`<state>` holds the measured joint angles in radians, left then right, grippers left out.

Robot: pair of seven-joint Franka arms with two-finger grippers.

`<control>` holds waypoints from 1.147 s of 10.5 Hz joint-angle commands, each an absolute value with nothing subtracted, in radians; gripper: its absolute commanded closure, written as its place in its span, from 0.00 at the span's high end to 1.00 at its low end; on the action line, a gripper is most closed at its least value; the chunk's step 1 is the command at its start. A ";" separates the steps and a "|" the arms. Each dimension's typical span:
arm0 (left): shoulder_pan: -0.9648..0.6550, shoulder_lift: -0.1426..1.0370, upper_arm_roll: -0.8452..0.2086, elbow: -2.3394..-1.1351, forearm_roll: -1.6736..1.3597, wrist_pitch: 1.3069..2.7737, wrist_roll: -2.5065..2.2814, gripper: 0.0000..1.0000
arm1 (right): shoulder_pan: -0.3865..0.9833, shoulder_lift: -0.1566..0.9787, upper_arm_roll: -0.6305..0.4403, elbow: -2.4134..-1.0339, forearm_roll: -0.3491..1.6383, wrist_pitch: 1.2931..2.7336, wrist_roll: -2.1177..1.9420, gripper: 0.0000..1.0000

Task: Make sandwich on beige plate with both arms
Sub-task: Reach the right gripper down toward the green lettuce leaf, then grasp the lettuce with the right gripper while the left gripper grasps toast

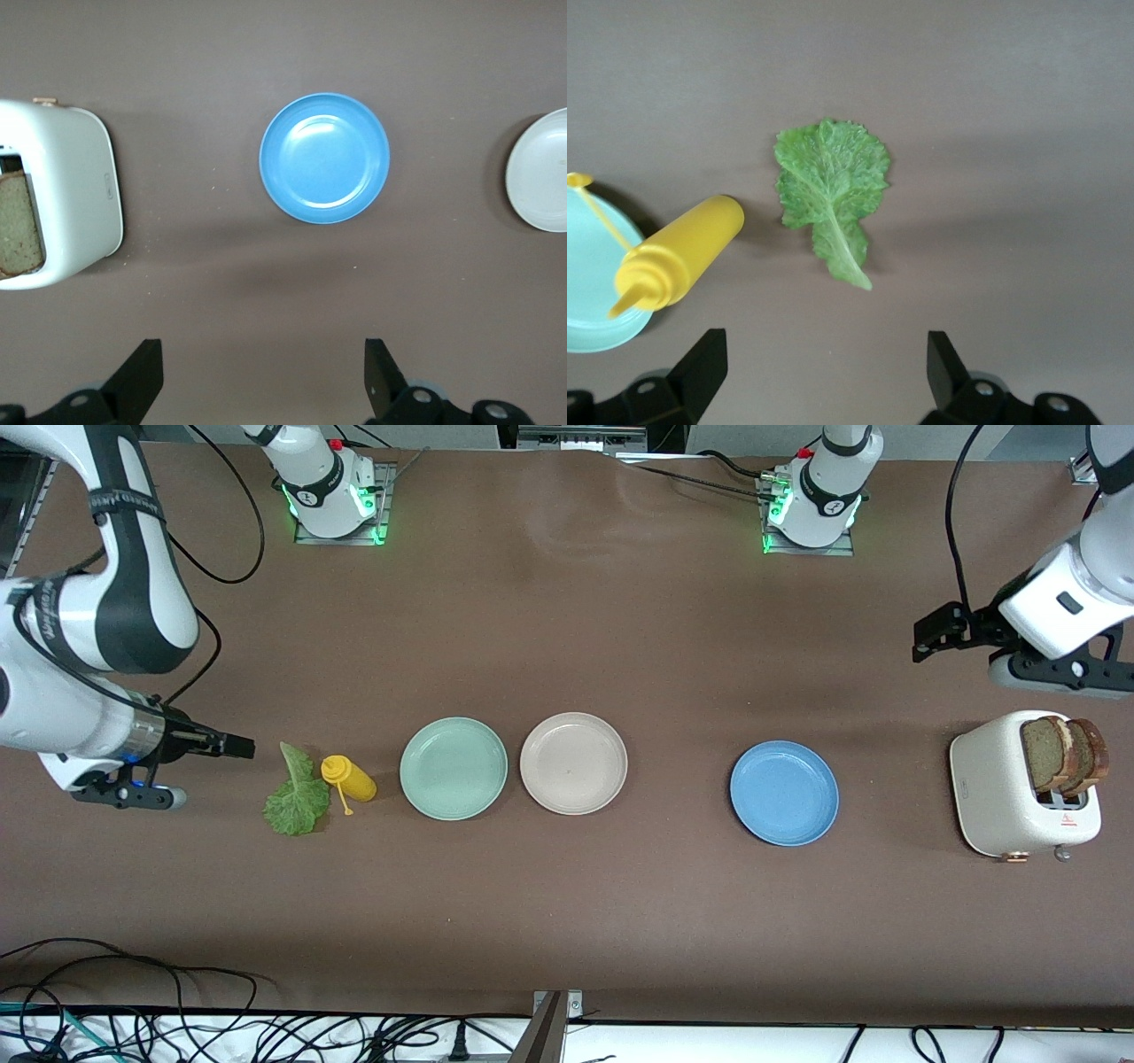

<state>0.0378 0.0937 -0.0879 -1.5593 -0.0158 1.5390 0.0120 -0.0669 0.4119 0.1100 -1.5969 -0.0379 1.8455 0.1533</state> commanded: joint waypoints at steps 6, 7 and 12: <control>0.238 0.278 -0.086 -1.558 0.163 1.675 0.193 1.00 | -0.069 0.595 0.117 -1.595 -0.051 1.942 0.161 1.00; 0.239 0.281 -0.086 -1.566 0.205 1.683 0.204 1.00 | -0.069 0.613 0.117 -1.595 -0.051 1.962 0.161 1.00; 0.299 0.365 -0.087 -1.574 0.314 1.726 0.221 1.00 | -0.069 0.693 0.117 -1.595 -0.051 2.032 0.160 1.00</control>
